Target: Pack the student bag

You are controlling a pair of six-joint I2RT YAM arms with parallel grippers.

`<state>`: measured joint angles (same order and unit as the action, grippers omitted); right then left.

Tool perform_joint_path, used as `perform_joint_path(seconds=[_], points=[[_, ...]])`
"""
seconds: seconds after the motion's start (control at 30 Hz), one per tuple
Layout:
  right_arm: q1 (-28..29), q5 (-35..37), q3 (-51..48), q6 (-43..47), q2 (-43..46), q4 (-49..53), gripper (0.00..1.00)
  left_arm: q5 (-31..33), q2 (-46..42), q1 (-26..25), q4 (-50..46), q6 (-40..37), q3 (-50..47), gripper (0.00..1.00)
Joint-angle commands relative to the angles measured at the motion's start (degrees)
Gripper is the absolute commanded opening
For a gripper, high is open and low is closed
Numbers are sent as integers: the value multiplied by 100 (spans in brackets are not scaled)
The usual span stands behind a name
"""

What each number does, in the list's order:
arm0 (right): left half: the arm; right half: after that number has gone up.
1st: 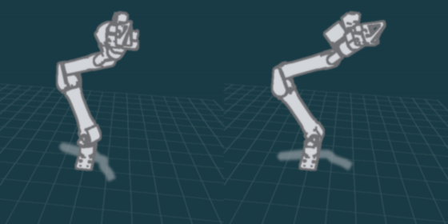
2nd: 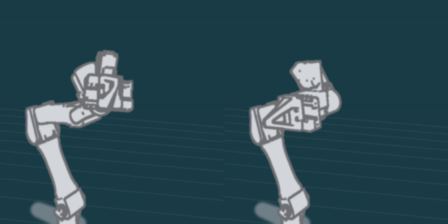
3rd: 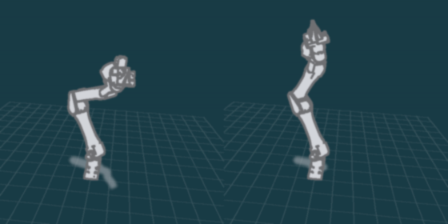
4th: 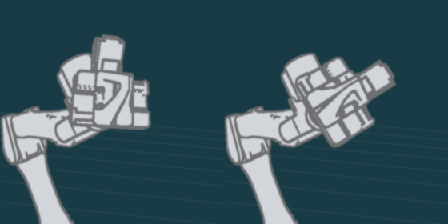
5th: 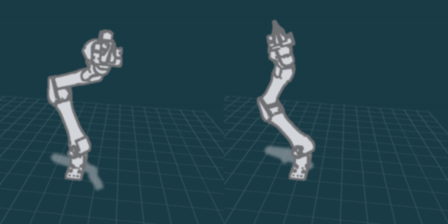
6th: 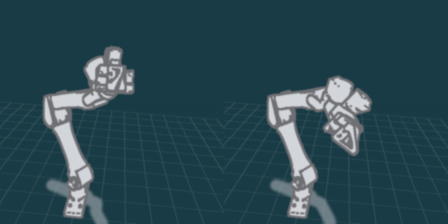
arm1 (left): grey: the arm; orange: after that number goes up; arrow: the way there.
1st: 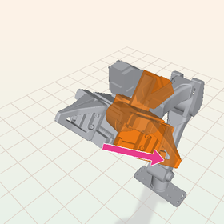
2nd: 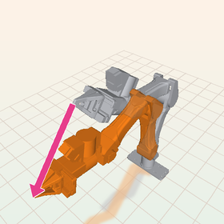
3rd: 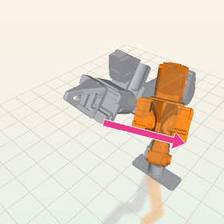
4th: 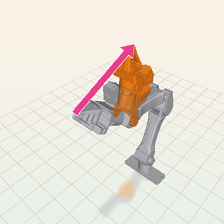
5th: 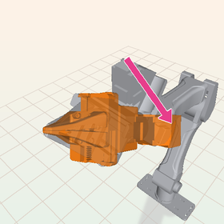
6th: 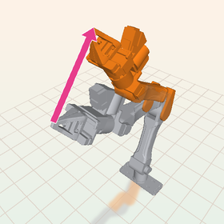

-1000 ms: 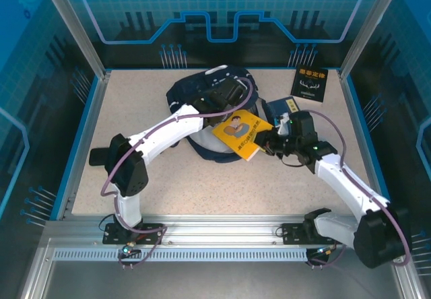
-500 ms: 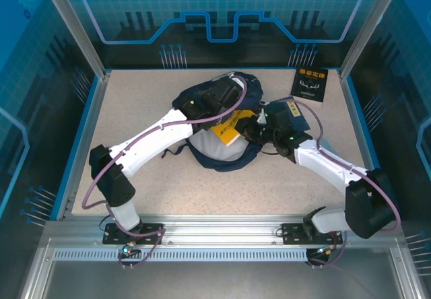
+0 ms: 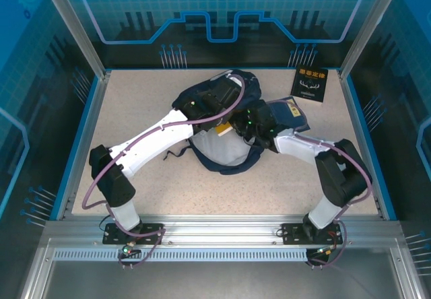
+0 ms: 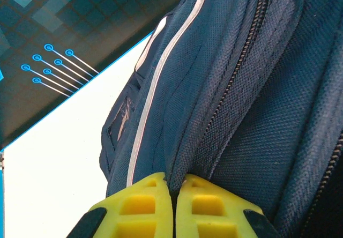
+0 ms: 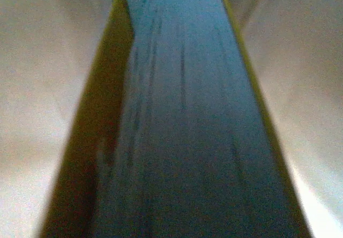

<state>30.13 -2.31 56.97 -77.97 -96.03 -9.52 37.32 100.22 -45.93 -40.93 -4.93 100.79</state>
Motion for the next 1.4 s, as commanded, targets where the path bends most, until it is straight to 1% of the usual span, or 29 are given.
perform_joint_path(seconds=[0.0, 0.03, 0.13, 0.17, 0.2, 0.27, 0.33, 0.43, 0.5, 0.6, 0.73, 0.83, 0.93, 1.0, 1.07, 1.1, 1.17, 1.23, 1.27, 1.3, 1.33, 1.37], points=[[75, -41, 452, -279, -502, -560, 7, 269, -85, -31, 377, 298, 475, 0], [78, -122, 524, -319, -670, -791, 8, 288, -57, -30, 355, 306, 488, 0], [73, -408, 747, -367, -1028, -918, 14, 331, -17, -32, 330, 325, 508, 0], [72, -509, 784, -361, -1081, -960, 16, 350, 9, -33, 313, 325, 516, 0], [63, -586, 761, -337, -1099, -1054, 21, 376, 15, -31, 308, 335, 527, 0], [34, -647, 567, -504, -967, -1068, 34, 409, 35, -29, 339, 352, 500, 0], [-45, -810, 179, -682, -730, -1489, 45, 448, 94, -21, 344, 357, 490, 0], [-142, -973, -73, -590, -257, -1094, 55, 495, 180, -21, 309, 490, 456, 0], [-194, -1075, -378, -532, 121, -1001, 58, 555, 182, -21, 384, 563, 342, 0], [-298, -1405, -863, -384, 722, -645, 59, 750, 186, -12, 460, 583, 147, 0], [-431, -1544, -1469, 22, 1667, 95, 56, 847, 133, -12, 522, 629, -221, 0], [-513, -1266, -1717, 606, 2422, 1062, 54, 1051, 0, 1, 496, 705, -542, 0], [-689, -802, -1809, 1351, 3145, 2022, 55, 1308, -211, 52, 438, 894, -984, 0], [-877, -569, -1683, 1787, 3366, 2613, 57, 1441, -360, 119, 337, 1123, -1313, 0], [-1113, -495, -1472, 2344, 3388, 3013, 59, 1455, -522, 221, 218, 1448, -1627, 0], [-1305, -501, -1291, 2585, 3295, 3309, 59, 1422, -613, 292, 192, 1611, -1818, 0], [-1578, -690, -1019, 3014, 3021, 3517, 61, 1383, -774, 380, 133, 1890, -2135, 0], [-1763, -716, -703, 3310, 2676, 3743, 63, 1161, -924, 455, 137, 2136, -2409, 0], [-1804, -723, -500, 3501, 2474, 3776, 65, 1028, -986, 469, 182, 2207, -2514, 2], [-1832, -670, -326, 3606, 2298, 3842, 67, 864, -1058, 464, 224, 2283, -2640, 11], [-1849, -605, -181, 3732, 2115, 3885, 70, 702, -1129, 465, 268, 2405, -2733, 20], [-1860, -547, -9, 3885, 1897, 3891, 74, 474, -1239, 464, 353, 2518, -2871, 34]])
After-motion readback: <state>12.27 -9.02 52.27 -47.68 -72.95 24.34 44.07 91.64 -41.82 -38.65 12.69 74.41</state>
